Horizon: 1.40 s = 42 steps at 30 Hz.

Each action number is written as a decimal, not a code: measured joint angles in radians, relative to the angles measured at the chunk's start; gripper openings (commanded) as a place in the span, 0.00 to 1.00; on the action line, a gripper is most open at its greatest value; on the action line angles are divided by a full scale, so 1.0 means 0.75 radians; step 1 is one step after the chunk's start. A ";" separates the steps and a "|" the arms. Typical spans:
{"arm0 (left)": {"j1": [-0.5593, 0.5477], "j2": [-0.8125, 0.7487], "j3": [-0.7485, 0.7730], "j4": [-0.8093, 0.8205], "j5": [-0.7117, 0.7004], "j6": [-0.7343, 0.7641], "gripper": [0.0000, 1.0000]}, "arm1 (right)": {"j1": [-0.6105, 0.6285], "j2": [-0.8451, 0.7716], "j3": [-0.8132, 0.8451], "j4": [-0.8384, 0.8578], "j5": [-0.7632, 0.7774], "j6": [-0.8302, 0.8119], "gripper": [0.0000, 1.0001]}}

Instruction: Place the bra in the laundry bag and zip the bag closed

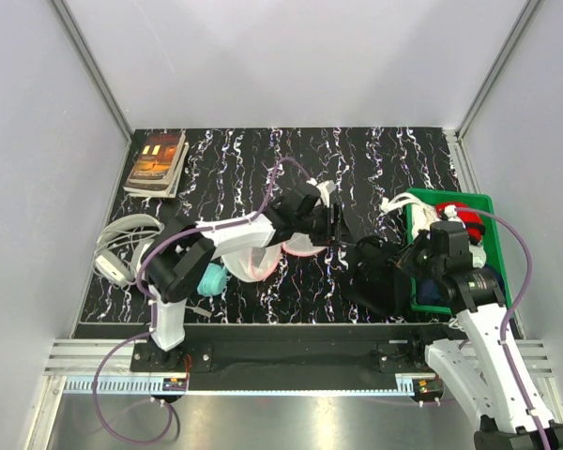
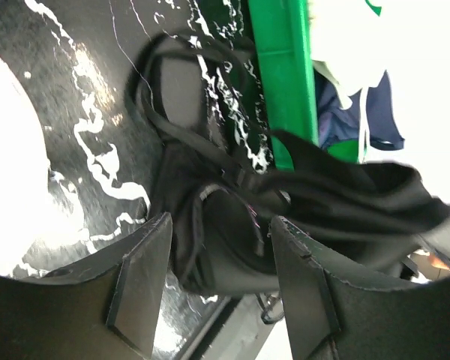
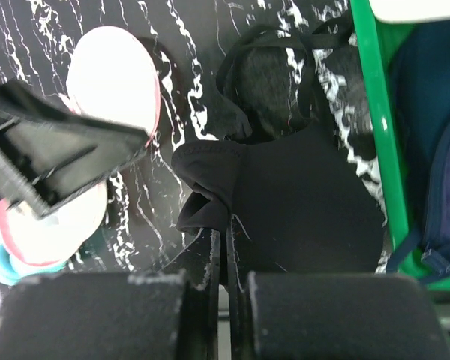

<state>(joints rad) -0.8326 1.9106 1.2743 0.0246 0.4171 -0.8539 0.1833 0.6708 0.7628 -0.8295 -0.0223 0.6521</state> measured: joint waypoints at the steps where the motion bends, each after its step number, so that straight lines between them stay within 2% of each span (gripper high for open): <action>1: -0.001 0.017 0.015 -0.003 0.001 0.009 0.59 | 0.000 -0.010 0.000 -0.017 -0.002 0.016 0.00; 7: -0.028 0.081 0.065 -0.013 0.012 0.055 0.51 | 0.000 -0.022 0.000 -0.150 -0.002 0.140 0.00; 12: -0.066 0.065 0.018 0.002 0.002 0.081 0.50 | 0.000 0.102 -0.004 -0.204 -0.013 0.160 0.00; 18: -0.077 -0.100 -0.153 -0.057 -0.070 0.130 0.51 | 0.003 0.225 -0.041 -0.188 -0.061 0.156 0.00; 22: -0.074 -0.244 -0.185 -0.111 -0.128 0.187 0.54 | 0.044 0.306 -0.073 -0.126 -0.113 0.151 0.01; 26: -0.074 -0.358 -0.212 -0.131 -0.139 0.231 0.62 | 0.159 0.453 -0.108 -0.027 -0.176 0.150 0.19; 27: -0.074 -0.381 -0.228 -0.133 -0.139 0.239 0.64 | 0.191 0.497 -0.112 -0.002 -0.197 0.150 0.33; 29: -0.074 -0.423 -0.271 -0.136 -0.138 0.251 0.66 | 0.225 0.564 -0.112 0.042 -0.238 0.148 0.49; 30: -0.075 -0.440 -0.297 -0.137 -0.138 0.256 0.67 | 0.234 0.594 -0.112 0.063 -0.256 0.140 0.61; 32: -0.079 -0.473 -0.363 -0.141 -0.138 0.261 0.67 | 0.239 0.636 -0.105 0.086 -0.283 0.119 0.72; 33: -0.084 -0.485 -0.388 -0.142 -0.138 0.260 0.68 | 0.239 0.640 -0.101 0.091 -0.287 0.122 0.75; 41: -0.237 -0.570 -0.536 -0.167 -0.144 0.165 0.78 | 0.239 0.533 -0.065 0.119 -0.297 0.149 0.80; 42: -0.263 -0.577 -0.536 -0.166 -0.144 0.143 0.82 | 0.238 0.508 -0.062 0.113 -0.294 0.152 0.81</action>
<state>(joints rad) -1.0302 1.4780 0.8726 -0.1001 0.3088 -0.7464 0.3618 1.0519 0.7162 -0.7444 -0.2432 0.7658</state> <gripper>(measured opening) 0.760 0.777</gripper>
